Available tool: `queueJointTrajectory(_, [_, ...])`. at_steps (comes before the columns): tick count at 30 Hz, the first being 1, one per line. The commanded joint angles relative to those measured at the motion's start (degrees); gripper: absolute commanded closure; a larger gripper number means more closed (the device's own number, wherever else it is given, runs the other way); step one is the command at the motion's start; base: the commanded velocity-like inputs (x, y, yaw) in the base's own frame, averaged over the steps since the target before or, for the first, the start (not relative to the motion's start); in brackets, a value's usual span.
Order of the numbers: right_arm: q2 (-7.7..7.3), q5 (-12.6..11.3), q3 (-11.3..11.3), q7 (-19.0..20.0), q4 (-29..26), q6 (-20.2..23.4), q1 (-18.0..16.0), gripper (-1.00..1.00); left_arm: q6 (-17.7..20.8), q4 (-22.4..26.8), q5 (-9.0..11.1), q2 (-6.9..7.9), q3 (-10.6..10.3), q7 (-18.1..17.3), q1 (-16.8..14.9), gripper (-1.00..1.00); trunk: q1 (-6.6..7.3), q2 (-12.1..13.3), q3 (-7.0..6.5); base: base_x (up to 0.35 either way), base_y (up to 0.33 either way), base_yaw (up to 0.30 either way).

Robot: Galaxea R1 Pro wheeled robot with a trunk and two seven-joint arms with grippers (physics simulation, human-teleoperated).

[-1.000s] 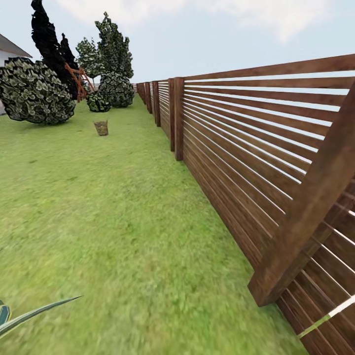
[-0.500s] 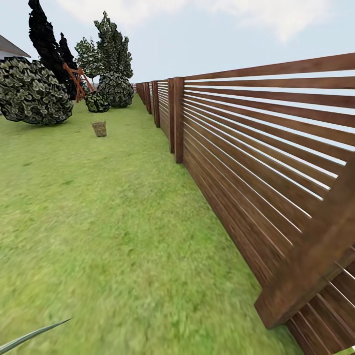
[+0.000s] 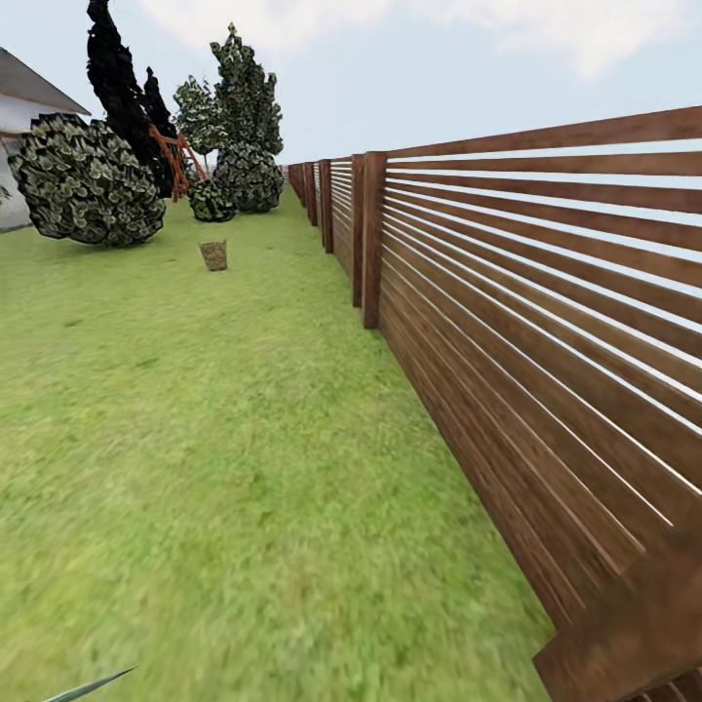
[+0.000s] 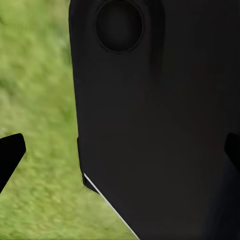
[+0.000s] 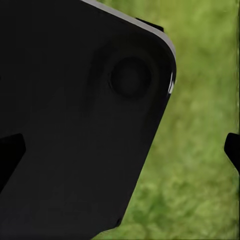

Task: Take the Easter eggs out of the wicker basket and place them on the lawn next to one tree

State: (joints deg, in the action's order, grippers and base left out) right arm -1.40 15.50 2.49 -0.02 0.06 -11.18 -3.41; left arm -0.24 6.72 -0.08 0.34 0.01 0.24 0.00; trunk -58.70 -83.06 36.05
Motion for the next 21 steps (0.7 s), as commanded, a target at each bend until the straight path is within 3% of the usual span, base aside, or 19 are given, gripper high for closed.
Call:
queueJointTrajectory(1, [-0.01,0.1,0.2,0.0,0.0,-0.2,0.0,-1.00,0.0,0.0,0.0,-0.01,0.0,0.0,0.0,-1.00,-0.03,0.0,0.04,0.325,-0.040,0.280])
queueJointTrajectory(21, [0.00,0.1,0.2,0.0,0.0,-0.2,0.0,-1.00,0.0,0.0,0.0,-0.08,0.0,0.1,0.0,-1.00,-0.03,0.0,0.04,0.325,-0.118,0.288])
